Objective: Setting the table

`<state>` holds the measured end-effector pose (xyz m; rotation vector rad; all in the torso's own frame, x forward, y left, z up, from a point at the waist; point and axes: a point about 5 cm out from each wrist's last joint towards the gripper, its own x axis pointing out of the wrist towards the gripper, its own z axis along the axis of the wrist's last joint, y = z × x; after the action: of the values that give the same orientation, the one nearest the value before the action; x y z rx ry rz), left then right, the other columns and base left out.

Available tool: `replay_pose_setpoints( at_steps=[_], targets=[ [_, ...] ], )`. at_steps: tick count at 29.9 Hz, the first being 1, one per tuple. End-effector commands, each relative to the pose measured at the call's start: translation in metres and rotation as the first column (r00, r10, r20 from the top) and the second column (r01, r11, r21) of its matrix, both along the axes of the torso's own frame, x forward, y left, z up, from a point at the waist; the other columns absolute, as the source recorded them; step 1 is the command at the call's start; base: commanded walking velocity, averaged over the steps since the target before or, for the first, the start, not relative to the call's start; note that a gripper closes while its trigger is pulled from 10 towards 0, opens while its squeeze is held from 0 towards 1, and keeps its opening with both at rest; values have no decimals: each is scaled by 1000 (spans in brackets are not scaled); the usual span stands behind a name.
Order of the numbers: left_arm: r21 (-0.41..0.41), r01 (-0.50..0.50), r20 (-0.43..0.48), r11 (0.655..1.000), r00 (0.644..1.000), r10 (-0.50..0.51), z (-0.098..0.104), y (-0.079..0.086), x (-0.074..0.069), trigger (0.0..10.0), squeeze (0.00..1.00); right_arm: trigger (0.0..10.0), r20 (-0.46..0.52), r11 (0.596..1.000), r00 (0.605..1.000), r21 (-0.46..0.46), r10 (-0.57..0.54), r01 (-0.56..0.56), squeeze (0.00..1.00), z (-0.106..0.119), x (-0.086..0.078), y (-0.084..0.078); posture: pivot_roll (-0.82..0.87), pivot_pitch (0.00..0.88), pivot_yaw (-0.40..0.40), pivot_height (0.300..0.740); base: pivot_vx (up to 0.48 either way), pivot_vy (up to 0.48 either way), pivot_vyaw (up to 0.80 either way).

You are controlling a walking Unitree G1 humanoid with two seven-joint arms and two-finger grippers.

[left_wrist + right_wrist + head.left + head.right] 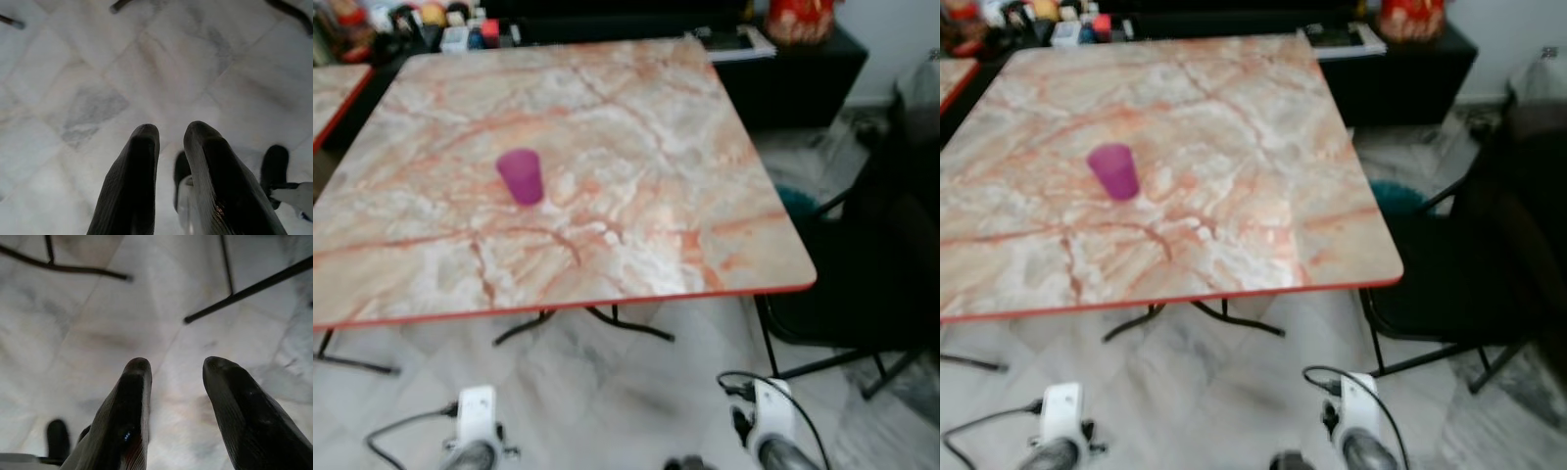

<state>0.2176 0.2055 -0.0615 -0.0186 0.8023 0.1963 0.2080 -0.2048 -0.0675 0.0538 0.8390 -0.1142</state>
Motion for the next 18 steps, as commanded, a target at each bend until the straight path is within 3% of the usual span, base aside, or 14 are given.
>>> replay_pose_setpoints(
  at_steps=[1, 9, 13, 15, 18],
  targets=[
    [26, -1, -42, 1000, 999, 2, -7, 10, -15, 10000, 0, 10000, -33, 1000, 999, 21, -3, 4, 0, -6, -9, 6, 1, 164, -4, 740, 0, 0, 0],
    [55, -47, -21, 997, 999, 48, -6, 12, -15, 10000, 0, 10000, -38, 1000, 999, 20, 2, -2, 0, -6, -9, 6, 7, 166, -6, 740, 0, 0, 0],
    [96, -179, 30, 979, 984, 177, -4, 15, -18, 10000, 0, 10000, -37, 1000, 999, 20, 2, -2, 0, -6, -9, 6, 11, 168, -8, 740, 0, 0, 0],
    [135, -299, 75, 945, 954, 291, -2, 18, -21, 10000, 0, 10000, -36, 1000, 999, 20, 1, 0, 0, -6, -9, 6, 12, 169, -10, 740, 0, 0, 0],
    [141, -316, 82, 938, 948, 307, -2, 19, -21, 10000, 0, 10000, -36, 1000, 999, 21, 1, 0, 0, -6, -9, 6, 12, 169, -10, 740, 0, 0, 0]
  ],
)
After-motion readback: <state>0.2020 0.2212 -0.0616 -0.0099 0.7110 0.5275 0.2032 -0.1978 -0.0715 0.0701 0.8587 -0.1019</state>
